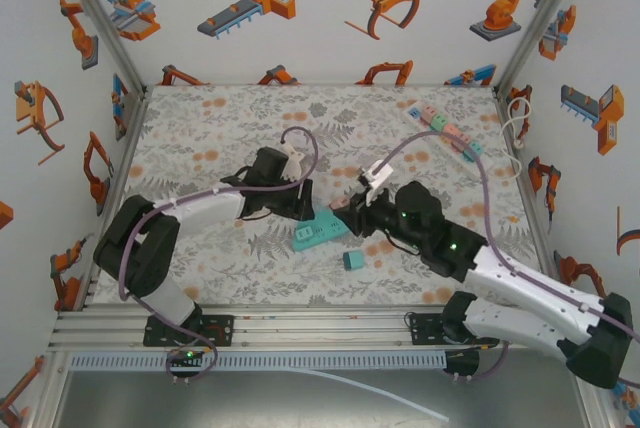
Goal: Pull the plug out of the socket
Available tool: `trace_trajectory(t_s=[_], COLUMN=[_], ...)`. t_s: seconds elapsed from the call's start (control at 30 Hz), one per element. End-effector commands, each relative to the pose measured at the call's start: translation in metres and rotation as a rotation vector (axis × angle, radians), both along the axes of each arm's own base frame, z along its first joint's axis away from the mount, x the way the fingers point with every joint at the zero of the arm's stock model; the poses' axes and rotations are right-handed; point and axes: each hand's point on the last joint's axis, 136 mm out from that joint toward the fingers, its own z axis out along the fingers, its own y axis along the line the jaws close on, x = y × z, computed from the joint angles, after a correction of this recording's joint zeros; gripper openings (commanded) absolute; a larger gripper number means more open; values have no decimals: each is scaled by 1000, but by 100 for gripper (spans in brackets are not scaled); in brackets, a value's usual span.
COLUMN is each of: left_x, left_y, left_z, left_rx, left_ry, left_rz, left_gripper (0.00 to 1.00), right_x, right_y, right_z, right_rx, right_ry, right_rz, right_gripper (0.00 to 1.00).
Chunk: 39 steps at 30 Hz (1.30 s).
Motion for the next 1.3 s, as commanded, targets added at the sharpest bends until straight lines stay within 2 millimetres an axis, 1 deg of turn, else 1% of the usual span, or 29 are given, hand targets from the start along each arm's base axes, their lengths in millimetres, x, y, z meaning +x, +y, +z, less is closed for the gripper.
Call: trace_trajectory(t_s=[0.0, 0.07, 0.17, 0.23, 0.3, 0.37, 0.43, 0.5, 0.57, 0.6, 0.7, 0.77, 0.83, 0.9, 0.97, 1.1, 1.27], left_x=[-2, -18, -55, -81, -106, -135, -164, -178, -186, -187, -188, -188, -187, -186, -185, -182, -177], left_y=[5, 5, 4, 5, 9, 13, 19, 25, 30, 31, 32, 32, 31, 30, 30, 31, 32], left_z=[61, 86, 119, 136, 149, 157, 156, 152, 150, 149, 146, 144, 141, 139, 138, 139, 138], left_rx=[-38, -73, -131, -164, -191, -216, -215, -194, -172, -160, -141, -133, -128, -123, -121, -110, -92], left_ry=[-118, -159, -212, -250, -290, -324, -347, -364, -382, -391, -412, -411, -404, -399, -400, -424, -437], left_rz=[-21, -84, -220, -304, -398, -521, -657, -716, -742, -748, -760, -763, -762, -761, -761, -742, -720], left_gripper=[58, 59, 61, 62, 64, 71, 76, 79, 83, 86, 89, 90, 95, 100, 97, 97, 97], right_x=[2, -1, -6, -9, -12, -15, -18, -19, -20, -20, -22, -22, -21, -22, -24, -26, -29], right_y=[-19, -17, -10, -4, 6, 16, 26, 33, 39, 43, 51, 53, 54, 53, 49, 38, 28], right_z=[-24, -40, -66, -82, -98, -114, -128, -143, -154, -161, -177, -187, -196, -205, -212, -225, -232], right_rx=[187, 265, 329, 335, 323, 299, 286, 278, 269, 258, 235, 215, 188, 160, 127, 80, 53], right_ry=[277, 353, 429, 465, 497, 525, 536, 557, 573, 577, 588, 598, 604, 610, 613, 635, 638], right_rz=[-181, -190, -193, -199, -197, -201, -201, -208, -212, -216, -226, -237, -250, -263, -280, -327, -349], right_gripper=[0, 0, 0, 0, 0, 0, 0, 0, 0, 0, 0, 4, 7, 11, 16, 31, 37])
